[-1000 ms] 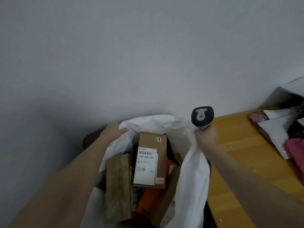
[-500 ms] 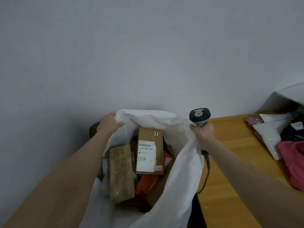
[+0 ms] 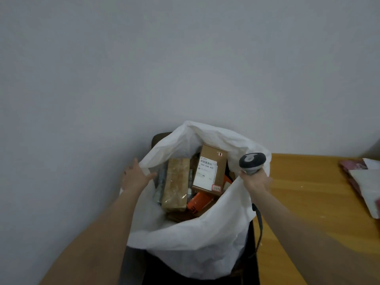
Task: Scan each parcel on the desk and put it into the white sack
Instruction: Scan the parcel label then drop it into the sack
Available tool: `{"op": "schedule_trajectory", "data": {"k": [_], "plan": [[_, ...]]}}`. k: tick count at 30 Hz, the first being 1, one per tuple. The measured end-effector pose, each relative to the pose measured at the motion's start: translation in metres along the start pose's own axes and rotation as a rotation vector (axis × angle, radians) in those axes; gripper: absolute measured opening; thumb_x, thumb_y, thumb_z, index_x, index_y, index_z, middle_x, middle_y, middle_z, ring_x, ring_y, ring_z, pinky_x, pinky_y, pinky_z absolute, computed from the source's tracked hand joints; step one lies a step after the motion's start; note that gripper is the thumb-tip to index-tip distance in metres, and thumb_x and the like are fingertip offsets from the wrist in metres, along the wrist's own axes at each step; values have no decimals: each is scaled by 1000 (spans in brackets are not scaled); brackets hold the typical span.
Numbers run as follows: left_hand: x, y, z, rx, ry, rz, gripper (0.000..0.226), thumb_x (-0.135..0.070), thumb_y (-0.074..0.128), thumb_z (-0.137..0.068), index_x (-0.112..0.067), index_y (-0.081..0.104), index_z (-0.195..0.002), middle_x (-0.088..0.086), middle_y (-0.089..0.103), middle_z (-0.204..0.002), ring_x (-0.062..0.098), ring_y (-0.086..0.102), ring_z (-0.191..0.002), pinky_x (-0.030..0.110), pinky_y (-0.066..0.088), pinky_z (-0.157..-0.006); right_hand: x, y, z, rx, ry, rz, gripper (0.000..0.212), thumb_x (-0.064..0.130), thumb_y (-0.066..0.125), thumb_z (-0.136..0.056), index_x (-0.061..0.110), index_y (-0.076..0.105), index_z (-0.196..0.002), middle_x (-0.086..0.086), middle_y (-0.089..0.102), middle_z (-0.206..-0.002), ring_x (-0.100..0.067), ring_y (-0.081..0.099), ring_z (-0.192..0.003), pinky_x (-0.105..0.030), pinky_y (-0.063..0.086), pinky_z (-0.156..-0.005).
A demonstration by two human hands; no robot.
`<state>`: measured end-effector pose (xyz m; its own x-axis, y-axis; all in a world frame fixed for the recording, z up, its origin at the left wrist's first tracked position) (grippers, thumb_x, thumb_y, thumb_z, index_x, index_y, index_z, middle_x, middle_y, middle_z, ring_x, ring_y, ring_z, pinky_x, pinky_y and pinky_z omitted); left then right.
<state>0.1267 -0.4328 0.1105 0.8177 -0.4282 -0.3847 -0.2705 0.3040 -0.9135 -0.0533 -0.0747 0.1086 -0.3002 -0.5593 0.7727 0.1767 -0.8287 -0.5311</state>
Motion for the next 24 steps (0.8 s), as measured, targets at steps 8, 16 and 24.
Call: {"op": "schedule_trajectory", "data": {"k": [8, 16, 24], "plan": [[40, 11, -11, 1, -54, 127, 86, -48, 71, -79, -13, 30, -147, 20, 44, -141, 39, 44, -125, 50, 40, -101, 0, 23, 4, -94, -10, 80, 55, 35, 62, -90, 24, 37, -138, -20, 45, -123, -44, 55, -100, -47, 45, -82], [25, 18, -43, 42, -52, 532, 26, -28, 60, -92, -8, 63, -76, 15, 59, -83, 25, 55, -81, 31, 37, -71, -2, 35, -12, -145, 40, 36, 28, 8, 53, -92, 11, 51, -120, -10, 53, -95, -29, 52, -89, -41, 45, -77], [-16, 9, -44, 239, 147, 785, 40, -22, 70, -85, -20, 61, -123, -4, 64, -109, 13, 59, -99, 31, 47, -89, 8, 45, -4, -146, 156, -207, 19, 19, 68, -86, 9, 52, -81, -6, 52, -75, -32, 57, -82, -42, 50, -74]]}}
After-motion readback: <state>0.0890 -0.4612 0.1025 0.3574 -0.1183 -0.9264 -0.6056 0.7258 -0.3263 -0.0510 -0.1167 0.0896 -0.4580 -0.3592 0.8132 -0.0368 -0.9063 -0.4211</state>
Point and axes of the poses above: each hand's wrist, its own z-axis away from the middle knuckle, its own y-axis out of the palm, x = y × z, the point moved 6 cm from there along -z, towards the middle knuckle
